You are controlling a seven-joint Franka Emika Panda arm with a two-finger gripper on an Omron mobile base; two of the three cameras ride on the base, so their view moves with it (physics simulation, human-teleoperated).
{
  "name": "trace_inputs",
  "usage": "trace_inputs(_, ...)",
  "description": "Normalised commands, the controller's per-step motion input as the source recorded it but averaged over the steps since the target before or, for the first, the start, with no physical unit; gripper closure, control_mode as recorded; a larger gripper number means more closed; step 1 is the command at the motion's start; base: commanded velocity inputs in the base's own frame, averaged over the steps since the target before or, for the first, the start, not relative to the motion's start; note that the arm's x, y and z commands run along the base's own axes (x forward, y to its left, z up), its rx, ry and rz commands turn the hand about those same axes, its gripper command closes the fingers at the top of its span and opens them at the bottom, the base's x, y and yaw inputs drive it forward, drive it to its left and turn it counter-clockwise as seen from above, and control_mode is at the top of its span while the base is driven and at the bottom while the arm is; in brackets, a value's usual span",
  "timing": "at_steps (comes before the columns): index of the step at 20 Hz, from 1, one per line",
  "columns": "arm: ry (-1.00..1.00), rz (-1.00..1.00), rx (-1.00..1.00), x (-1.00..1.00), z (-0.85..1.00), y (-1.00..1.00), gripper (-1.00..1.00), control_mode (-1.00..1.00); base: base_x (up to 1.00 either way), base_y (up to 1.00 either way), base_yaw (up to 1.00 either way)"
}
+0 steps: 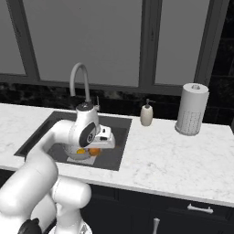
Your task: Put the colander in the sink, put the mango, peach in the colander, and turn on the sink faucet and pour water over the colander.
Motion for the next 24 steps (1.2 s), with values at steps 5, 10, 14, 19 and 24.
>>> trace_inputs(5, 0.0, 0.0, 0.0, 0.1, 0.0, 0.88, 1.0, -1.0, 0.0, 0.0, 0.0)
trace_inputs(10, 0.0, -0.02, -0.01, 0.32, 0.0, 0.77, 1.0, -1.0, 0.0, 0.0, 0.0)
trace_inputs(14, 0.0, -0.05, -0.01, 0.45, 0.0, 0.73, 1.0, -1.0, 0.0, 0.0, 0.0)
trace_inputs(19, -0.05, -0.13, 0.0, 0.5, -0.07, 0.62, 1.0, -1.0, 0.0, 0.0, 0.0)
trace_inputs(24, 0.0, -0.19, 0.0, 0.56, -0.06, 0.43, 1.0, -1.0, 0.0, 0.0, 0.0)
